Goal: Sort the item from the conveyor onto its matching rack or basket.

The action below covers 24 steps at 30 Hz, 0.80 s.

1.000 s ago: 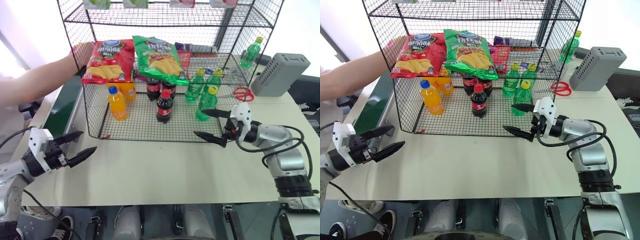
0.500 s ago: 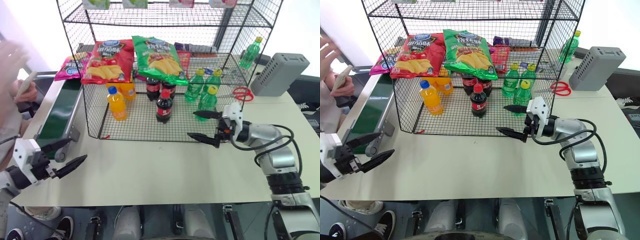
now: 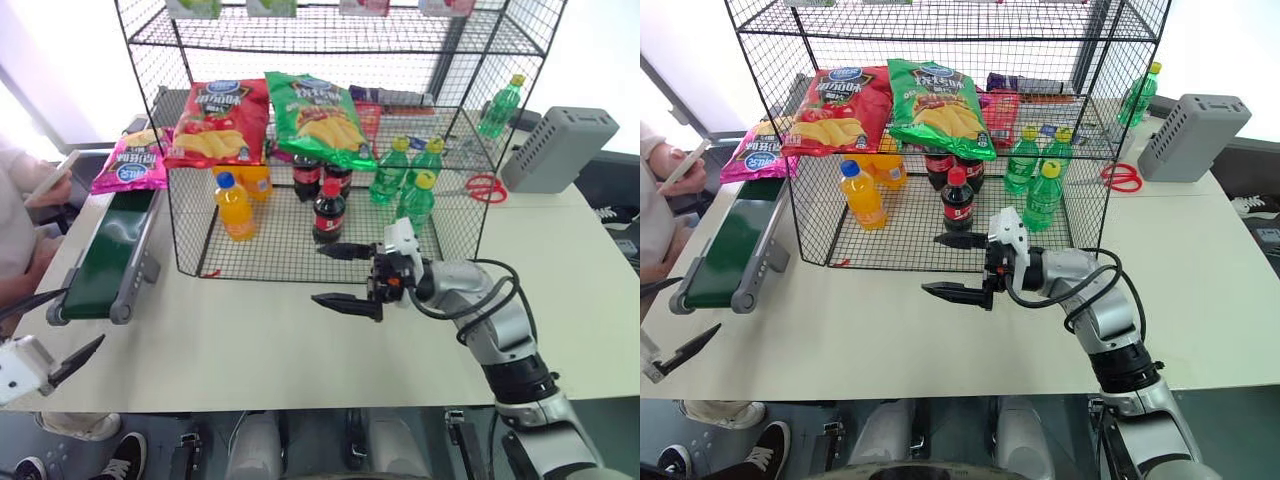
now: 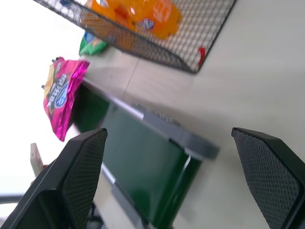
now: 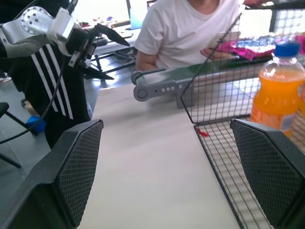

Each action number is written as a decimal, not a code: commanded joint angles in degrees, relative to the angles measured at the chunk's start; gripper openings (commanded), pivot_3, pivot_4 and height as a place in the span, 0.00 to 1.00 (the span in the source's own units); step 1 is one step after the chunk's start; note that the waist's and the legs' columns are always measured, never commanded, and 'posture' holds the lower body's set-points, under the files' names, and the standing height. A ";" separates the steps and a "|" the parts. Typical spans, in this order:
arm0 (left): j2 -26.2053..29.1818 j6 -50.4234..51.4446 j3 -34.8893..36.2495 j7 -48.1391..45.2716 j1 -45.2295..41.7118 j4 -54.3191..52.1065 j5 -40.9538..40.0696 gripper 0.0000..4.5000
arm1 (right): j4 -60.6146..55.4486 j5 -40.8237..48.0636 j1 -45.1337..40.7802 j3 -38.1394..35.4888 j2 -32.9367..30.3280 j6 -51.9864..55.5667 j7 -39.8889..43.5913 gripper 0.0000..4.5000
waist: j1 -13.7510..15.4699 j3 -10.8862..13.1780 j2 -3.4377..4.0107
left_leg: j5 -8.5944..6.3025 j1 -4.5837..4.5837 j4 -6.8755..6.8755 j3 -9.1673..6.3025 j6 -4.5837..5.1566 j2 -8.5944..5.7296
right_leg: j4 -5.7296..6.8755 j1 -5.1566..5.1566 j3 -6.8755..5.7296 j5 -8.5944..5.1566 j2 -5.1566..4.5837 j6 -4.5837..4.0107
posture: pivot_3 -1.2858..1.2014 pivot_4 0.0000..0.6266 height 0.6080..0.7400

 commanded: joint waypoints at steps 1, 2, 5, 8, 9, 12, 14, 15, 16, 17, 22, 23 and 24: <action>1.23 -5.58 3.54 7.06 0.59 2.24 6.60 1.00 | -1.81 0.56 -1.26 0.92 0.49 0.11 0.98 0.99 | 0.13 -0.01 -0.02 | 0.00 0.00 0.00 0.00 0.00 0.00 | 0.00 0.00 -0.01 0.00 0.00 0.00 | 0.52 0.24 0.98; 1.33 -6.49 4.44 9.60 0.66 3.05 9.30 1.00 | -1.86 0.04 -1.27 1.41 0.56 -0.40 1.21 0.99 | 0.11 -0.01 -0.02 | 0.00 0.00 0.00 -0.01 0.00 0.01 | 0.00 0.00 -0.01 0.00 0.00 0.00 | 0.52 0.24 0.98; 1.90 -8.26 5.12 14.65 0.98 4.21 13.61 1.00 | -1.84 0.07 -1.59 1.76 0.69 -0.21 1.16 0.99 | -0.03 -0.02 -0.03 | 0.00 0.00 0.00 0.00 0.00 0.02 | 0.00 -0.01 -0.02 0.00 0.02 0.00 | 0.52 0.24 0.98; 2.89 -8.46 4.35 17.89 1.20 4.63 15.59 1.00 | -1.80 0.42 -1.94 1.58 0.55 0.04 1.08 0.99 | -0.22 -0.02 -0.04 | 0.00 0.00 -0.01 0.02 0.00 0.04 | 0.00 -0.01 -0.02 0.00 0.00 0.00 | 0.52 0.24 0.98; 3.41 -9.01 4.12 19.25 1.23 5.19 17.17 1.00 | -1.90 0.62 -2.02 1.46 0.50 0.28 0.99 0.99 | -0.29 -0.03 -0.05 | 0.00 0.00 -0.01 0.01 0.00 0.04 | 0.00 -0.01 -0.02 0.00 0.00 0.01 | 0.52 0.24 0.98; 4.67 -9.39 3.34 22.42 1.48 6.67 20.06 1.00 | -2.14 0.81 -2.14 1.15 0.42 0.58 0.59 0.99 | -0.74 -0.04 -0.07 | 0.00 0.00 -0.02 -0.01 0.00 0.06 | 0.01 -0.01 -0.05 0.00 0.01 0.00 | 0.52 0.24 0.98; 5.36 -9.00 3.18 24.22 1.61 7.20 21.06 1.00 | -2.37 0.62 -1.99 1.10 0.20 0.48 0.42 0.99 | -0.88 -0.04 -0.07 | -0.01 0.00 -0.03 0.00 0.00 0.06 | 0.01 -0.02 -0.05 0.00 0.01 0.00 | 0.52 0.24 0.98; 5.86 -8.75 3.29 25.43 1.53 7.70 22.03 1.00 | -2.39 0.37 -1.86 1.05 0.07 0.19 0.30 0.99 | -0.97 -0.04 -0.07 | -0.01 0.00 -0.04 0.00 0.00 0.07 | 0.01 -0.02 -0.05 0.00 0.01 0.00 | 0.52 0.24 0.98; 6.45 -8.59 3.26 26.43 1.51 8.58 22.68 1.00 | -2.44 0.39 -1.72 0.97 -0.09 0.24 0.24 0.99 | -1.02 -0.04 -0.07 | -0.01 0.00 -0.04 0.01 0.00 0.07 | 0.01 -0.04 -0.05 0.00 0.01 0.00 | 0.52 0.24 0.98; 7.03 -8.47 3.18 27.51 1.53 9.48 23.55 1.00 | -2.47 0.38 -1.64 0.94 -0.22 0.21 0.20 0.99 | -1.02 -0.04 -0.07 | -0.01 0.00 -0.05 0.01 0.00 0.08 | 0.02 -0.04 -0.05 0.00 0.01 0.00 | 0.52 0.24 0.98; 9.63 -8.46 1.58 32.42 0.91 12.77 26.16 1.00 | -4.14 2.47 -1.35 2.17 -1.59 3.76 2.30 0.99 | -0.98 -0.04 -0.07 | -0.01 0.00 -0.06 0.04 0.00 0.09 | 0.03 -0.06 -0.05 0.01 -0.01 0.00 | 0.52 0.24 0.98; 9.95 -7.99 1.14 33.57 0.44 13.08 26.94 1.00 | -4.46 2.24 -1.17 2.65 -1.74 3.70 2.74 0.99 | -0.95 -0.04 -0.07 | -0.01 0.00 -0.06 0.04 0.00 0.09 | 0.02 -0.06 -0.05 0.01 -0.02 0.00 | 0.52 0.24 0.98; 10.16 -7.69 0.70 34.62 -0.04 13.24 27.41 1.00 | -4.64 2.26 -1.12 3.01 -1.85 4.17 3.04 0.99 | -0.89 -0.05 -0.07 | -0.01 -0.01 -0.06 0.04 0.00 0.09 | 0.03 -0.06 -0.05 0.01 -0.02 0.00 | 0.52 0.24 0.98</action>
